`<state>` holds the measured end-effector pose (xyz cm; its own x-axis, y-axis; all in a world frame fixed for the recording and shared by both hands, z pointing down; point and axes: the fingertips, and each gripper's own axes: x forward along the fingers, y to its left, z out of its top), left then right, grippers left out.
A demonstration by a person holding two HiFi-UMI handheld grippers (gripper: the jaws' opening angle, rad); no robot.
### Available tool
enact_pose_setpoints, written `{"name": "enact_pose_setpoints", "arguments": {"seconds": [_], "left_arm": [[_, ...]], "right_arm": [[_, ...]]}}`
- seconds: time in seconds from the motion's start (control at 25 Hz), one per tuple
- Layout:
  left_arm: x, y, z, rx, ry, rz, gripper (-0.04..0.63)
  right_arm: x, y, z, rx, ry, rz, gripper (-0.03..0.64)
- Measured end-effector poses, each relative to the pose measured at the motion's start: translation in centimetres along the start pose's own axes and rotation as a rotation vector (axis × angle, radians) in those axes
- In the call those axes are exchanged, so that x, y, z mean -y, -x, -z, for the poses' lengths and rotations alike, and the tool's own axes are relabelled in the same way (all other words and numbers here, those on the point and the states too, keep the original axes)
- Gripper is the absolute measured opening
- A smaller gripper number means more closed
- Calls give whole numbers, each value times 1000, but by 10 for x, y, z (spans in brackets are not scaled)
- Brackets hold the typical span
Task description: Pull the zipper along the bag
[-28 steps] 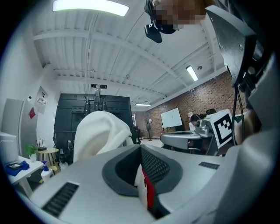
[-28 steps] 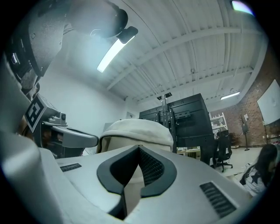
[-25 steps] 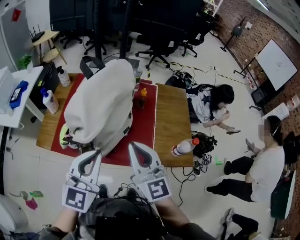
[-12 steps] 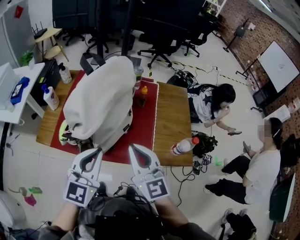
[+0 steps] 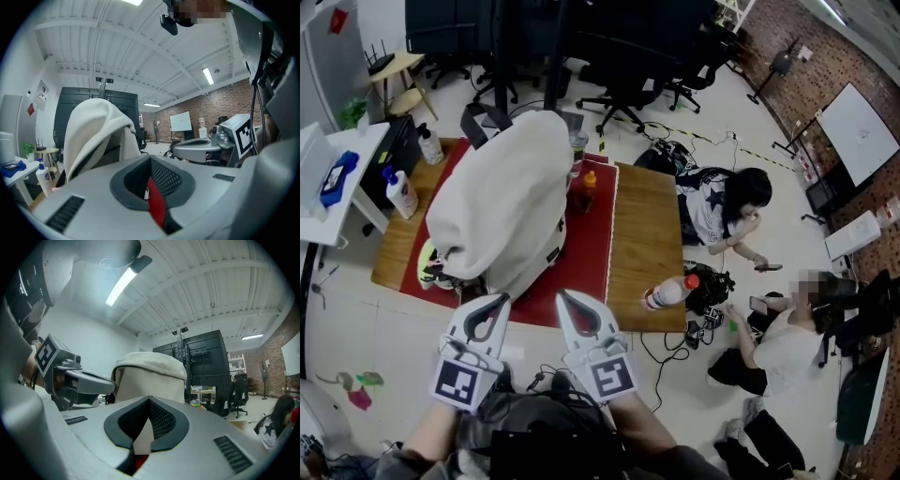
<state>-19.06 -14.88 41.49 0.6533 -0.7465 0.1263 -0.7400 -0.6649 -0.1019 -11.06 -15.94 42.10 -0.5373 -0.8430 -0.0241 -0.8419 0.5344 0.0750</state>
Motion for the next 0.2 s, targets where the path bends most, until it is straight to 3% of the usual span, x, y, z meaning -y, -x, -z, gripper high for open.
{"name": "enact_pose_setpoints", "arguments": {"seconds": [0.2], "left_arm": [[3,-4,2,-3,2,29,29]], "right_arm": [[0,-3,5,-12,0,4,18]]}}
